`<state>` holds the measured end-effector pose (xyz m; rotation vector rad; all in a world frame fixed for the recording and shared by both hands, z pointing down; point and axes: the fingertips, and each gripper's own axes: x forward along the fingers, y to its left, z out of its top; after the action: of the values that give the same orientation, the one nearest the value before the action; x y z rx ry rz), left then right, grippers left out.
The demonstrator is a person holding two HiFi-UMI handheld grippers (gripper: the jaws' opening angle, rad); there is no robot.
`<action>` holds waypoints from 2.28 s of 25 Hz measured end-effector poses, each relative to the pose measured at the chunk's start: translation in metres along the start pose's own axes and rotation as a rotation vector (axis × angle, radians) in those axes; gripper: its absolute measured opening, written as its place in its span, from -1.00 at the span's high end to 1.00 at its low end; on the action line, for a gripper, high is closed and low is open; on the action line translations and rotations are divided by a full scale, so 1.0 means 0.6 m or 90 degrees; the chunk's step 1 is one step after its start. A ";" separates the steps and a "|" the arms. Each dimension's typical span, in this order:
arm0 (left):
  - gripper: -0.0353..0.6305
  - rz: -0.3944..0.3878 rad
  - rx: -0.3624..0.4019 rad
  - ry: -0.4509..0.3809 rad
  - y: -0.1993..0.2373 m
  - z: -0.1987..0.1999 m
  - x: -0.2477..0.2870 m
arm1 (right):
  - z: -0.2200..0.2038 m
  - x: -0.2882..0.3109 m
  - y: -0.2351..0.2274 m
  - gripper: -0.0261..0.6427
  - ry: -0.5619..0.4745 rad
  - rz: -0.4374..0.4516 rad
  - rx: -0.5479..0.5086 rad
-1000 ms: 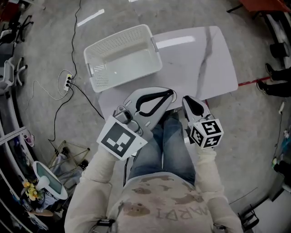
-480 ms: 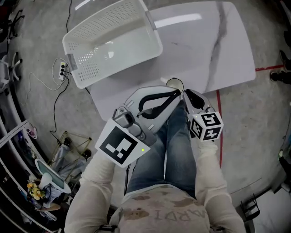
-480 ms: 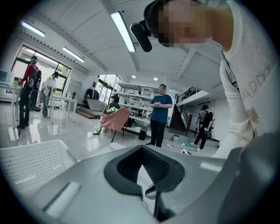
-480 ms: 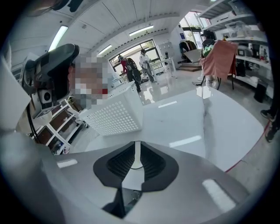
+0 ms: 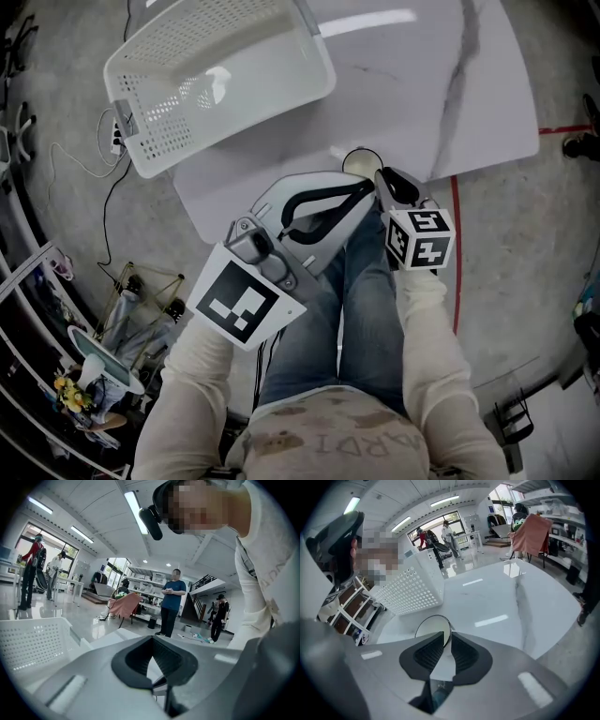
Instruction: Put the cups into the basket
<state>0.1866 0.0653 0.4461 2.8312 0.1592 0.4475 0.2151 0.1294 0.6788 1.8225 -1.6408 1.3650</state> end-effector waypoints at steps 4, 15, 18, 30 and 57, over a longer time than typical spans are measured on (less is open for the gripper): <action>0.89 0.007 -0.011 -0.008 0.005 -0.004 -0.009 | -0.001 0.017 -0.001 0.65 0.023 -0.021 0.004; 0.89 0.029 -0.010 -0.009 0.014 -0.004 -0.024 | 0.008 0.028 -0.005 0.76 0.075 -0.095 -0.026; 0.89 0.037 -0.009 -0.016 0.017 0.004 -0.029 | 0.010 0.019 -0.002 0.76 0.071 -0.093 -0.031; 0.89 0.115 -0.023 -0.077 0.024 0.103 -0.072 | 0.101 -0.066 0.049 0.77 0.020 -0.037 -0.094; 0.89 0.506 -0.017 -0.209 0.064 0.343 -0.332 | 0.484 -0.197 0.329 0.77 -0.092 0.202 -0.359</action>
<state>0.0659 -0.0522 0.2112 2.7815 -1.0432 0.1111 0.1754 -0.0799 0.3756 1.3934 -2.1841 0.7586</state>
